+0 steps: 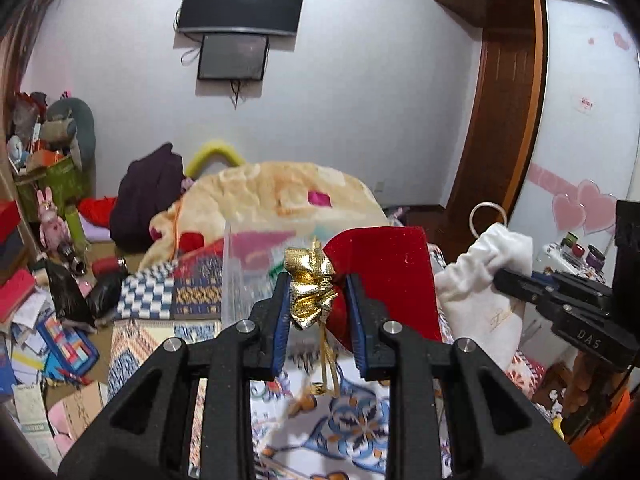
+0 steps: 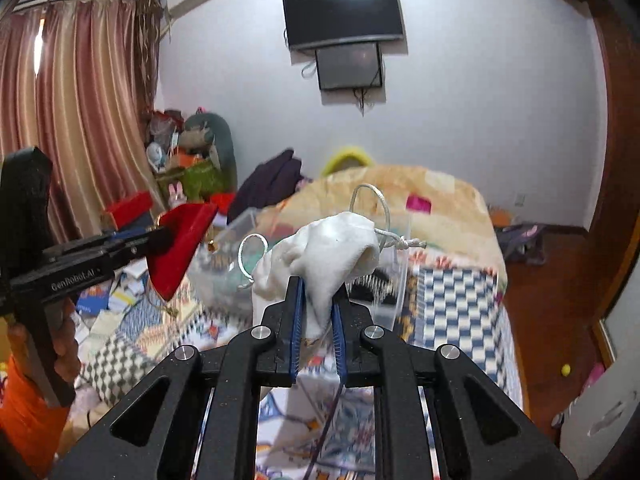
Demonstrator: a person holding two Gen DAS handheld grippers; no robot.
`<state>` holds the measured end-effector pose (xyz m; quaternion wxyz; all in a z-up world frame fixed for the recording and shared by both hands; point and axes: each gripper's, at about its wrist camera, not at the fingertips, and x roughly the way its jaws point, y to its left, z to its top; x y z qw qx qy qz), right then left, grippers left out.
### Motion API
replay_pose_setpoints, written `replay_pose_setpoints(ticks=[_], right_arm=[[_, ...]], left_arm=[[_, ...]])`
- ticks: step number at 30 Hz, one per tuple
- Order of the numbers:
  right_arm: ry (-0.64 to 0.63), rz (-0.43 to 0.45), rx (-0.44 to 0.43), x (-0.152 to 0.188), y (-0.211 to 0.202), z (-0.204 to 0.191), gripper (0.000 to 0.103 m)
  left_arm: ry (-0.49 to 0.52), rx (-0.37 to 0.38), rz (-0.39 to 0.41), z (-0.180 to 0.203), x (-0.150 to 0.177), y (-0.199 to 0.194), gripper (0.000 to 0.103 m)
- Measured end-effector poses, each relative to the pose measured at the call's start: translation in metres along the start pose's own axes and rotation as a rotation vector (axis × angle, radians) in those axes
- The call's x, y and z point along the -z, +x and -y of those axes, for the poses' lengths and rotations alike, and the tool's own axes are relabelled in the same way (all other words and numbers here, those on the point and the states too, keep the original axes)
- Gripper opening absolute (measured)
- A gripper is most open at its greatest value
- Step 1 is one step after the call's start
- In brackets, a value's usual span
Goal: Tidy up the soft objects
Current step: 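Place gold bow and white pouch into the clear box and release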
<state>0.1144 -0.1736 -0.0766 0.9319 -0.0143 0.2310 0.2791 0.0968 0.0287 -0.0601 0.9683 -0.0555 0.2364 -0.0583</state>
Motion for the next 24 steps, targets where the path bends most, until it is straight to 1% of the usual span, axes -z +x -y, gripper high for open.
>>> replay_pose_setpoints(ticks=[5,9,11,14,21,24], right_arm=[[-0.021,0.064,0.046,-0.02,0.005,-0.001,0.012],[-0.041,0.077,0.077,-0.027,0.016,-0.004,0.012],[-0.052,0.071,0.09,-0.029,0.025,-0.005,0.012],[-0.066,0.055,0.135,-0.03,0.039,-0.006,0.012],[-0.034,-0.028,0.142,-0.024,0.073,0.005,0.012],[-0.012,-0.073,0.123,-0.019,0.085,0.011,0.012]], left_arm=[[0.012,-0.041,0.031,-0.002,-0.015,0.01,0.026],[-0.006,-0.065,0.032,-0.011,-0.026,0.026,0.026],[-0.016,-0.071,0.029,-0.014,-0.028,0.034,0.026],[-0.029,-0.081,0.013,-0.019,-0.028,0.047,0.027],[-0.031,-0.086,-0.06,-0.022,-0.019,0.081,0.027],[-0.033,-0.081,-0.1,-0.023,-0.013,0.096,0.027]])
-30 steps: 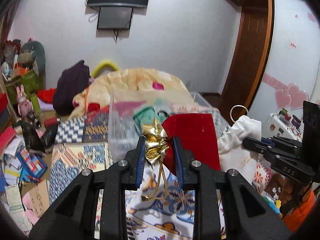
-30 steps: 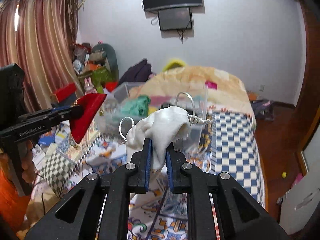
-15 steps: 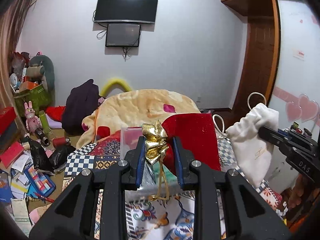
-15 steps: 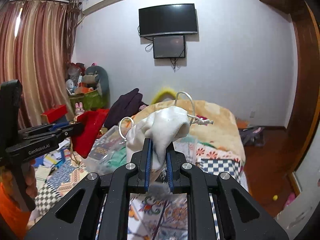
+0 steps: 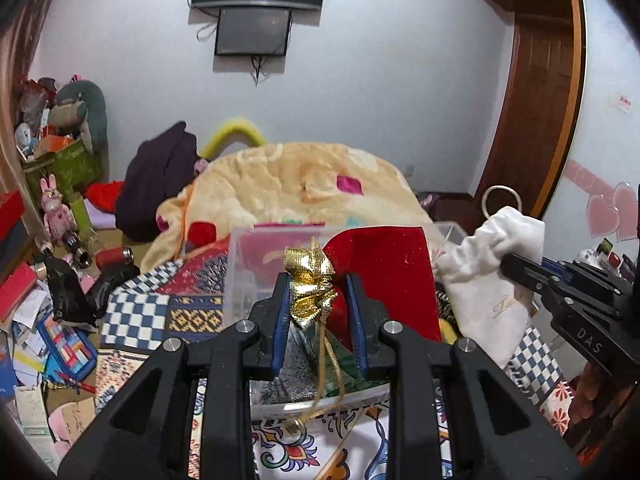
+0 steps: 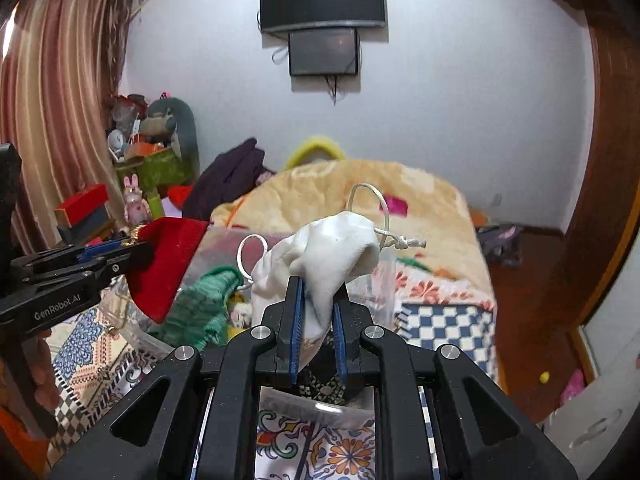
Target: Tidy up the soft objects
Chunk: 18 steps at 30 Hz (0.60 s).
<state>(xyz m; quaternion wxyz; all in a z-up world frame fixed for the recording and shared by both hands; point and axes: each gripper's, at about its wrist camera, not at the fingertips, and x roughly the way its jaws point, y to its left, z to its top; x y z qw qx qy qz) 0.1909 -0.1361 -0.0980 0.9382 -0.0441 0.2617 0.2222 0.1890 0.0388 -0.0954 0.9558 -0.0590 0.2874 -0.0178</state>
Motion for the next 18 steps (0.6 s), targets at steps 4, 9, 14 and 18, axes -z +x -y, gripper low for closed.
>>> replay_pose_setpoints(ticks=[4,9,14,18], right_arm=[[0.013,-0.045,-0.002,0.008,0.01,0.003,0.012],[0.017,-0.084,-0.002,0.009,0.02,0.001,0.013],[0.009,-0.101,0.019,0.007,0.021,-0.001,0.023],[0.023,-0.071,-0.006,0.003,0.008,0.001,0.049]], left_arm=[[0.01,0.002,-0.052,0.002,0.008,0.019,0.027],[0.029,-0.007,-0.096,0.005,0.016,0.031,0.028],[0.015,0.005,-0.101,0.004,0.015,0.026,0.043],[0.002,0.028,-0.07,0.002,0.01,0.008,0.046]])
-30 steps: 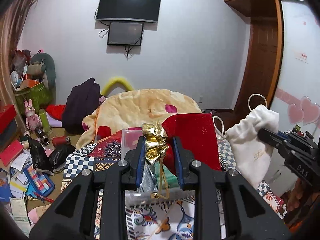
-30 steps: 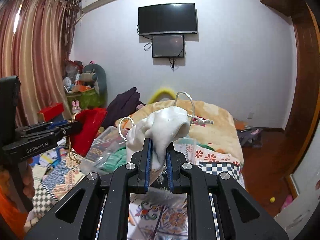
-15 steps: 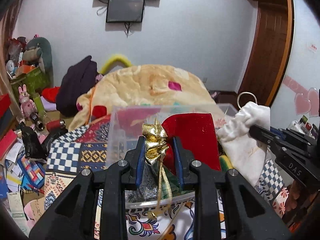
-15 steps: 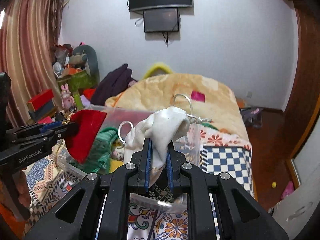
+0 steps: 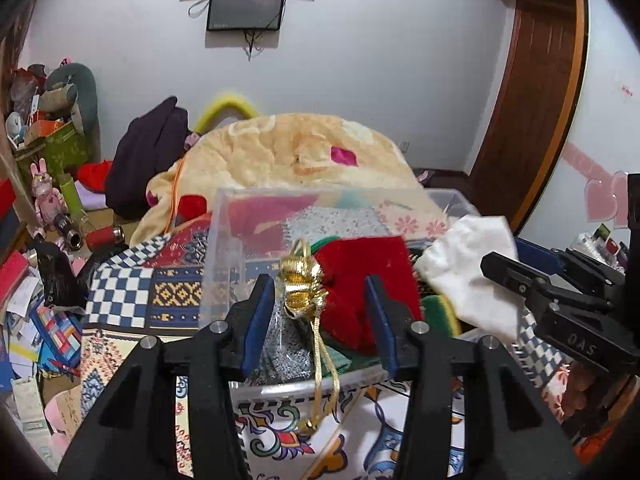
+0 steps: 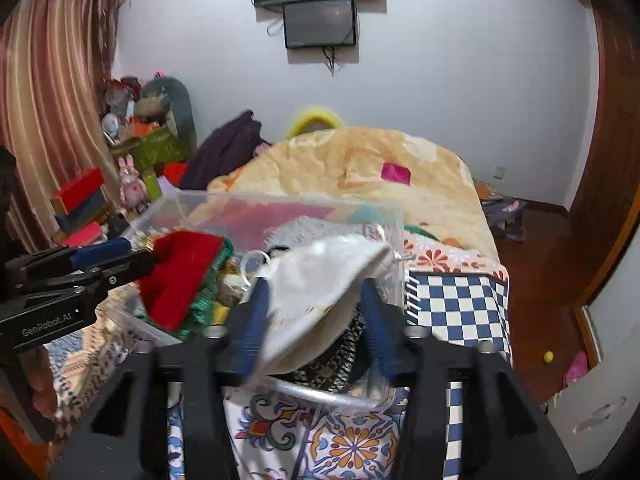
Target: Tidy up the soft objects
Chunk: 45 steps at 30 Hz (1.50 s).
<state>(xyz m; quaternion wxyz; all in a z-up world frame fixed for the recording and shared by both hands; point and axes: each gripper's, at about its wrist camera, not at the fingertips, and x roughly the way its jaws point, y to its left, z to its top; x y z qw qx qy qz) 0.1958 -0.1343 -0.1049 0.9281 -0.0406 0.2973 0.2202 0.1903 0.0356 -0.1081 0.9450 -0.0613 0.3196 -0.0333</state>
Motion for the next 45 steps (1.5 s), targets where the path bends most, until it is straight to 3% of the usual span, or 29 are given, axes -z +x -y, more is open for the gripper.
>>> replay_pose_setpoints(ticks=[14,20,23,25,28,33,45], right_arm=[[-0.064,0.265,-0.012,-0.027,-0.115,-0.023,0.054],[-0.064,0.367,-0.03,-0.029,-0.161,-0.033,0.065],[-0.055,0.401,-0.039,-0.028,-0.177,-0.034,0.079],[-0.048,0.42,-0.038,-0.027,-0.184,-0.034,0.082],[-0.039,0.422,-0.048,-0.027,-0.183,-0.037,0.086],[-0.027,0.433,-0.046,-0.017,-0.189,-0.039,0.103],[-0.033,0.429,-0.037,-0.007,-0.191,-0.041,0.103]], left_arm=[[0.051,0.067,0.283,0.025,-0.025,-0.135,0.048],[0.064,0.082,0.38,0.036,-0.024,-0.184,0.066],[0.065,0.077,0.42,0.04,-0.021,-0.203,0.075],[0.068,0.066,0.441,0.042,-0.018,-0.212,0.081],[0.078,0.053,0.463,0.046,-0.014,-0.223,0.089],[0.08,0.048,0.47,0.048,-0.009,-0.23,0.101],[0.099,0.033,0.458,0.057,0.005,-0.234,0.102]])
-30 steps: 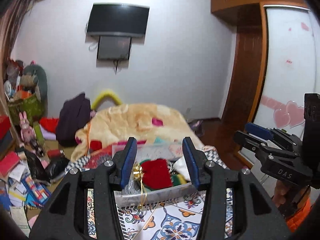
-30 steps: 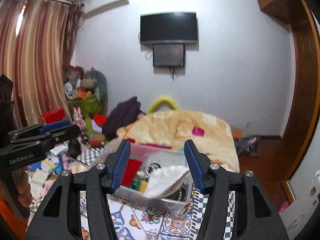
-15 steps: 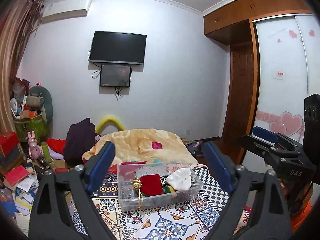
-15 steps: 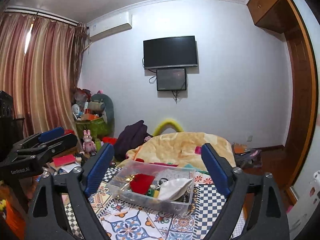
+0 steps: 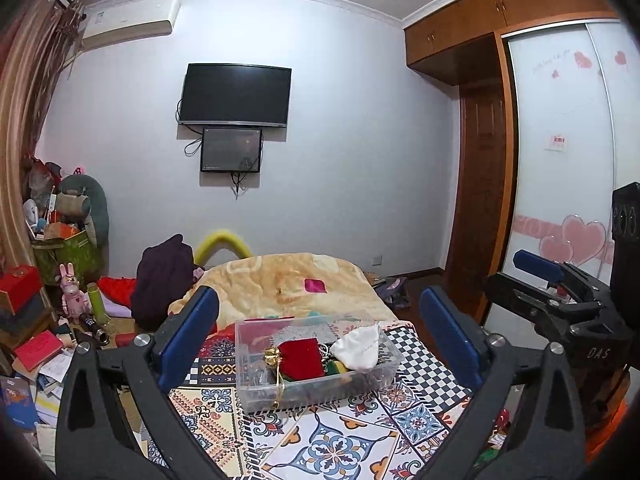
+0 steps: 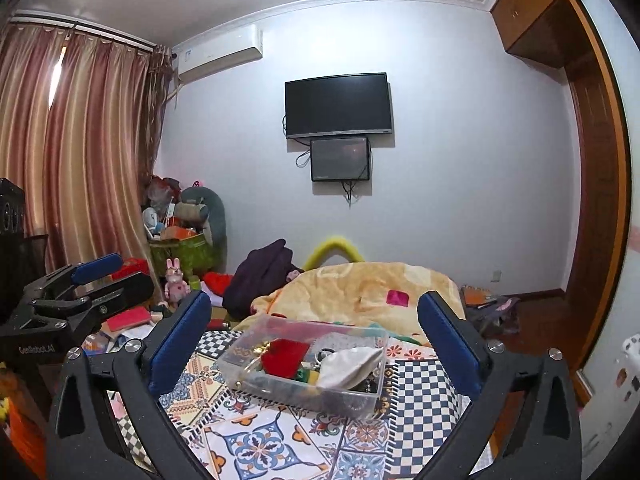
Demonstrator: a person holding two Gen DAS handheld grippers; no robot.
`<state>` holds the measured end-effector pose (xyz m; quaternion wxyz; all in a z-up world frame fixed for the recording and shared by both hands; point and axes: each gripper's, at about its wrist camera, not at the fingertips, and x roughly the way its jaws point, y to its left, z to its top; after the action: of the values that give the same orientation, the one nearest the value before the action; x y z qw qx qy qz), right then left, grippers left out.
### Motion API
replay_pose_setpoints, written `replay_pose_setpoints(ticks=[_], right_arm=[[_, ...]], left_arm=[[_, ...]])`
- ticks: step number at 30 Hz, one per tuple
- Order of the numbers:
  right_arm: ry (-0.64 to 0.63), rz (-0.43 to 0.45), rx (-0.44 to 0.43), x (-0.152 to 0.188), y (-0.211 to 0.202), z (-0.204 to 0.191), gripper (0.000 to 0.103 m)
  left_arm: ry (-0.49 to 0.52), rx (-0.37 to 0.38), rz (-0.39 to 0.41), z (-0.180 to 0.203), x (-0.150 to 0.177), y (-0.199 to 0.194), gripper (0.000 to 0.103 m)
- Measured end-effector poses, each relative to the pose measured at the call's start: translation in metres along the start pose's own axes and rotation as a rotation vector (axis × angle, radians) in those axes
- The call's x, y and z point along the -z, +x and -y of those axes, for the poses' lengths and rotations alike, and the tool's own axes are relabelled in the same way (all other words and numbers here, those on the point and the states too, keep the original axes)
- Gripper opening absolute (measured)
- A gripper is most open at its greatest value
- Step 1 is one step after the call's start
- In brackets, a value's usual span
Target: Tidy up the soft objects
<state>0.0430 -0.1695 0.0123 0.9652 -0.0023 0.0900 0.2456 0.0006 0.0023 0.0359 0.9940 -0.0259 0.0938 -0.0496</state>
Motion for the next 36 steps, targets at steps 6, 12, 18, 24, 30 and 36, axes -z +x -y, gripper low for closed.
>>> replay_pose_setpoints(ticks=[6,12,18,24,30,36], right_arm=[[0.001,0.0,-0.002,0.0008,-0.0022,0.0003,0.103],[0.005,-0.002,0.001,0.0011,-0.0022,0.0006,0.103],[0.01,-0.004,0.002,0.0026,-0.0021,0.0018,0.103],[0.01,-0.004,0.003,0.0028,-0.001,0.0014,0.103],[0.01,-0.006,0.003,0.0031,-0.0008,0.0016,0.103],[0.01,-0.005,0.003,0.003,-0.0009,0.0016,0.103]], left_arm=[[0.001,-0.003,-0.002,0.0008,0.0025,-0.001,0.102],[-0.004,-0.004,-0.009,-0.0015,0.0041,0.0008,0.102],[-0.003,-0.007,-0.009,-0.0019,0.0037,0.0017,0.103],[-0.003,-0.006,-0.011,-0.0022,0.0036,0.0023,0.103],[0.0,-0.005,-0.01,-0.0024,0.0047,0.0027,0.103],[0.0,-0.004,-0.009,-0.0026,0.0049,0.0026,0.103]])
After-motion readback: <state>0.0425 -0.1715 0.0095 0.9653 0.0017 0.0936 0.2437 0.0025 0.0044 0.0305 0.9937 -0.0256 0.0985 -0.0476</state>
